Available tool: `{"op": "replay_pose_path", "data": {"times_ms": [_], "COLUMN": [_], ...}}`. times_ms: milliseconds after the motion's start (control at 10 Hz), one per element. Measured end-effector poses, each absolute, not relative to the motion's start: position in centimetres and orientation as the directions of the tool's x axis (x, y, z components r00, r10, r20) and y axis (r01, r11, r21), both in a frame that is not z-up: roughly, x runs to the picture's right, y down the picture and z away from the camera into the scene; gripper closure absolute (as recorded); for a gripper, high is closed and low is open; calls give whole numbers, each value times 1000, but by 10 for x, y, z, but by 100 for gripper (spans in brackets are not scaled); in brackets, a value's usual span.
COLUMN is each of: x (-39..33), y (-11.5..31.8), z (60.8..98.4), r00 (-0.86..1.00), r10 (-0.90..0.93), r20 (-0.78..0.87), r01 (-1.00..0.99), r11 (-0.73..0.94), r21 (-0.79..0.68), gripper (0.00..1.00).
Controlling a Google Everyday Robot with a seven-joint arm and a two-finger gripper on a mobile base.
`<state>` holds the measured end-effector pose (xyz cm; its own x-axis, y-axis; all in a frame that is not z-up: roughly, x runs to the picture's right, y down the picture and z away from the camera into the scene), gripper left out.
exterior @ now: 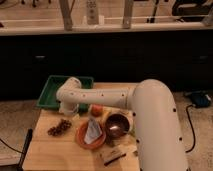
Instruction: Place grapes in table surface
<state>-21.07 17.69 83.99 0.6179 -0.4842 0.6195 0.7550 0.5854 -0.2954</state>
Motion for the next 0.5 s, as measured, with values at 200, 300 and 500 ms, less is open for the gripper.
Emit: {"op": "replay_pose_path", "data": {"times_ms": [200, 300, 500], "x": [-210, -209, -208], "y": [179, 180, 180], "z": [841, 842, 841], "r00": [618, 618, 617], "r10": [-481, -480, -478], "r20": [622, 623, 626], "r01": [754, 754, 755], "r11": [586, 586, 585], "r21": [-296, -297, -298], "gripper": [20, 20, 20]}}
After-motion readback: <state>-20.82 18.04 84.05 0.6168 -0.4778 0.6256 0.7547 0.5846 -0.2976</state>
